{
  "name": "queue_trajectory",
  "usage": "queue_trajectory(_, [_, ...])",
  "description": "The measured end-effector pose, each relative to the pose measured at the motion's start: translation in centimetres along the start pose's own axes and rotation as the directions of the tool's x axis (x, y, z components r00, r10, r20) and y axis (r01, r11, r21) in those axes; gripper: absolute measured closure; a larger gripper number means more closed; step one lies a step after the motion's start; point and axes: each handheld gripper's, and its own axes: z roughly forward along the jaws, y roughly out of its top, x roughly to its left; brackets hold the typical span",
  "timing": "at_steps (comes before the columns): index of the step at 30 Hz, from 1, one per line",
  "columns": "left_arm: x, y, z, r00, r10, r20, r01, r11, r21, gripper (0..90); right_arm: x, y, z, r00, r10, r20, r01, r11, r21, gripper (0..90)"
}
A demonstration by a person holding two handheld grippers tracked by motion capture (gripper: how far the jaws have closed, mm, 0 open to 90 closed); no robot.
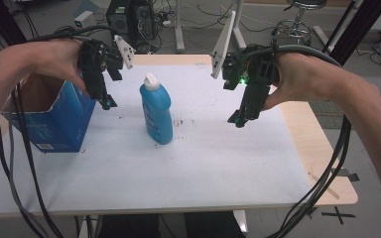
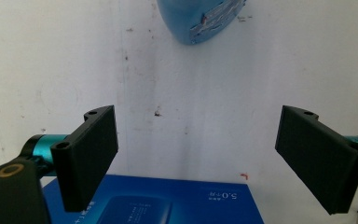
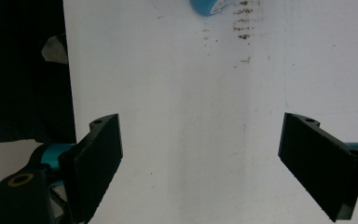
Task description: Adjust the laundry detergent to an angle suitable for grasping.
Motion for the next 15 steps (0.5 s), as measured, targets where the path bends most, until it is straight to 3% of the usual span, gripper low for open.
queue_trajectory(15, [0.06, 0.01, 0.06, 1.0, -0.005, -0.006, 0.006, 1.0, 0.005, 13.1, -0.25, -0.05, 0.32, 1.0, 0.0, 0.004, 0.0, 0.9999, 0.015, 12.8])
